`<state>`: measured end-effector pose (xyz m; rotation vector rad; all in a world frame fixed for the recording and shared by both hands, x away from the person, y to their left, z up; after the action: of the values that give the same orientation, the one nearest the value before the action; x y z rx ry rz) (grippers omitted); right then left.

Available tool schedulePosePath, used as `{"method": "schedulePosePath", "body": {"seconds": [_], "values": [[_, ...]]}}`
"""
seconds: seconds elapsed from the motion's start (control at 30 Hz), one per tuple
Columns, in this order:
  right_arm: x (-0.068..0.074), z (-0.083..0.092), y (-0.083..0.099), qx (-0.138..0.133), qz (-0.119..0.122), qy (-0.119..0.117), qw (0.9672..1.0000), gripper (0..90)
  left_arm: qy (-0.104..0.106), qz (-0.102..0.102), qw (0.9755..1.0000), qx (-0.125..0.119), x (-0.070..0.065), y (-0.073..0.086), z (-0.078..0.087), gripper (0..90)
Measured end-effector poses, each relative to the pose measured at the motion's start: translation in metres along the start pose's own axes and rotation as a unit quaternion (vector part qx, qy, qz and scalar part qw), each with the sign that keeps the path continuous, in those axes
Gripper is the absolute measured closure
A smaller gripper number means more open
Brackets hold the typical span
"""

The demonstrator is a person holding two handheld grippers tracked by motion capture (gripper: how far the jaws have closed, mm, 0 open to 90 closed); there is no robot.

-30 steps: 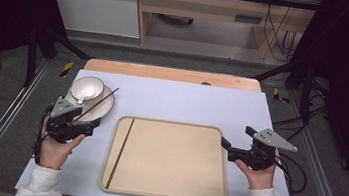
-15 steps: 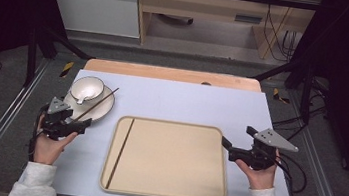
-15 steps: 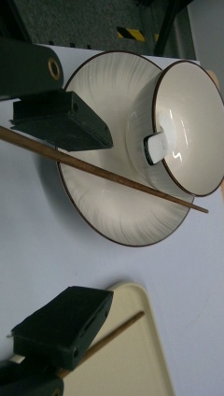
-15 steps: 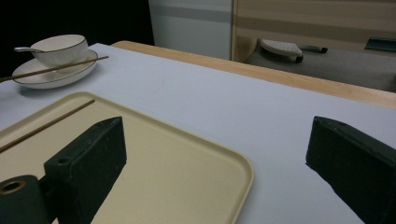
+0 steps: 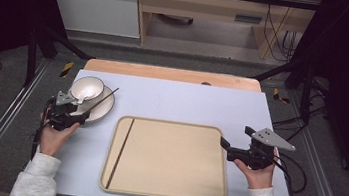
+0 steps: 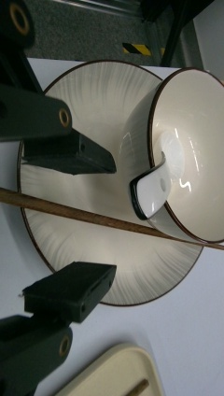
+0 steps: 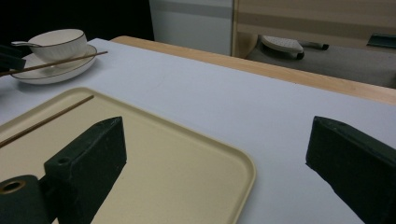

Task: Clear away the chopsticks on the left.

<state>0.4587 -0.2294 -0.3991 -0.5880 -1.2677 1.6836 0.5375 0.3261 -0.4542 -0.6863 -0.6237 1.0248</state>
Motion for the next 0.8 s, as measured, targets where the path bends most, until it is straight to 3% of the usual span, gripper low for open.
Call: {"method": "schedulePosePath", "body": {"seconds": [0.3,0.6,0.8], "values": [[0.000,-0.001,0.000,0.000,0.001,0.000,1.0000,5.3,0.015,0.007,0.9998,0.009,0.004,0.002,-0.016,63.0],[0.000,0.000,0.000,0.000,-0.001,0.000,1.0000,5.3,0.026,0.004,0.9995,0.018,0.003,0.003,-0.018,77.5],[0.000,0.000,0.000,0.000,-0.001,-0.001,1.0000,5.3,0.040,-0.002,0.9990,0.018,-0.001,0.002,-0.018,82.0]]}}
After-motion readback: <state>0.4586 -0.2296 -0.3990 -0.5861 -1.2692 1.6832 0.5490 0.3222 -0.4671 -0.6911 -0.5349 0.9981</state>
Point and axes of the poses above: each handheld gripper's, and its own axes: z roughly backward along the jaws, y roughly out of its underside, x roughly to its left, the point moved 2 cm from there along -z, roughly forward along the jaws, and after that the axes turned 6 degrees about -z, right-handed, at the moved point
